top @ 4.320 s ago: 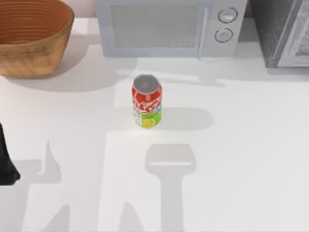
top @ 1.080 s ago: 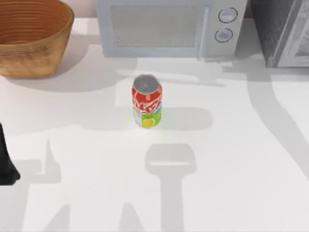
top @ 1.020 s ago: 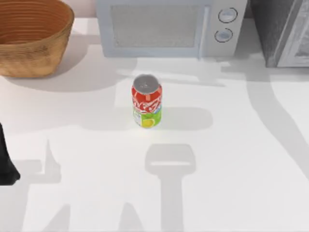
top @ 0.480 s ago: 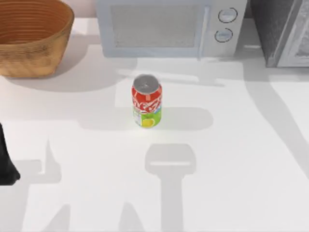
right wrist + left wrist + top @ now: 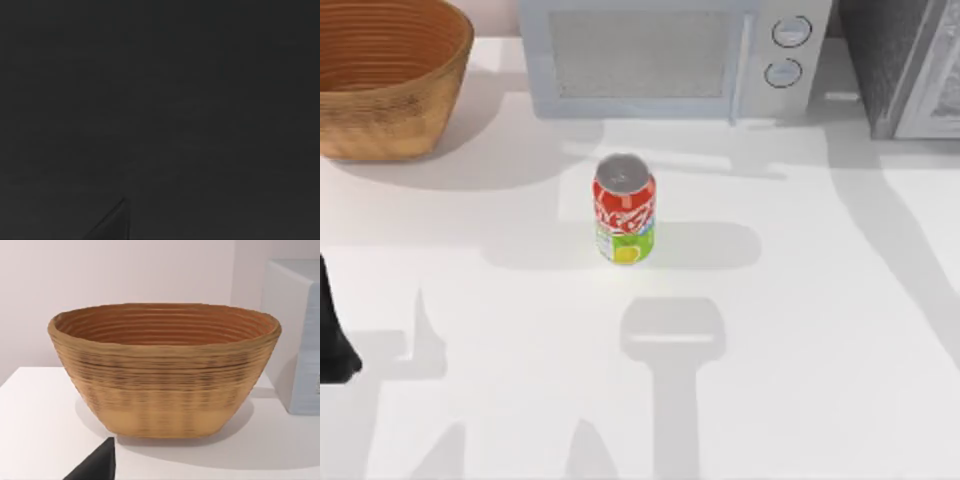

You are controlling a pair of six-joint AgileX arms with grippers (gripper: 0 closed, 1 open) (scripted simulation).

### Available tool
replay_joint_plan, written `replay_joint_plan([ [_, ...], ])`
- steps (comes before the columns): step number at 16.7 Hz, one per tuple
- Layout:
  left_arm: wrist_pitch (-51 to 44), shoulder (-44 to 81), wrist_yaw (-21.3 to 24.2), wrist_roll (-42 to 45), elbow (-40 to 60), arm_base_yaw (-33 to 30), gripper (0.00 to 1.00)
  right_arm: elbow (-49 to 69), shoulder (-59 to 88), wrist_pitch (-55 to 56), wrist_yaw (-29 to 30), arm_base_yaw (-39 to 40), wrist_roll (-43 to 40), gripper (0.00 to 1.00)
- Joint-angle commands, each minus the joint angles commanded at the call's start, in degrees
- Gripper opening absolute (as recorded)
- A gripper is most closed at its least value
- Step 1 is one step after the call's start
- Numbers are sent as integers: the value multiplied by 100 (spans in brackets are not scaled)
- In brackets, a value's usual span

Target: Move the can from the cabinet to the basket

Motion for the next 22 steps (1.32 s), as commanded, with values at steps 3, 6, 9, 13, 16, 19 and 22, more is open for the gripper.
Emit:
replay_joint_plan([
  [3, 0, 0, 0, 0, 0, 0, 100, -659, -486, 135, -135, -117, -3, 100],
  [6, 0, 0, 0, 0, 0, 0, 100, -1722, -1294, 359, -358, -311, -9, 100],
  [9, 0, 0, 0, 0, 0, 0, 100, -3087, -2347, 653, -648, -567, -16, 100],
  [13, 0, 0, 0, 0, 0, 0, 100, -5192, -3965, 1106, -1093, -962, -24, 100],
  [16, 0, 0, 0, 0, 0, 0, 100, -6807, -5192, 1452, -1431, -1266, -30, 100],
  [19, 0, 0, 0, 0, 0, 0, 100, -8286, -6311, 1776, -1745, -1550, -36, 100],
  [22, 0, 0, 0, 0, 0, 0, 100, -9448, -7210, 2043, -2004, -1784, -41, 100],
])
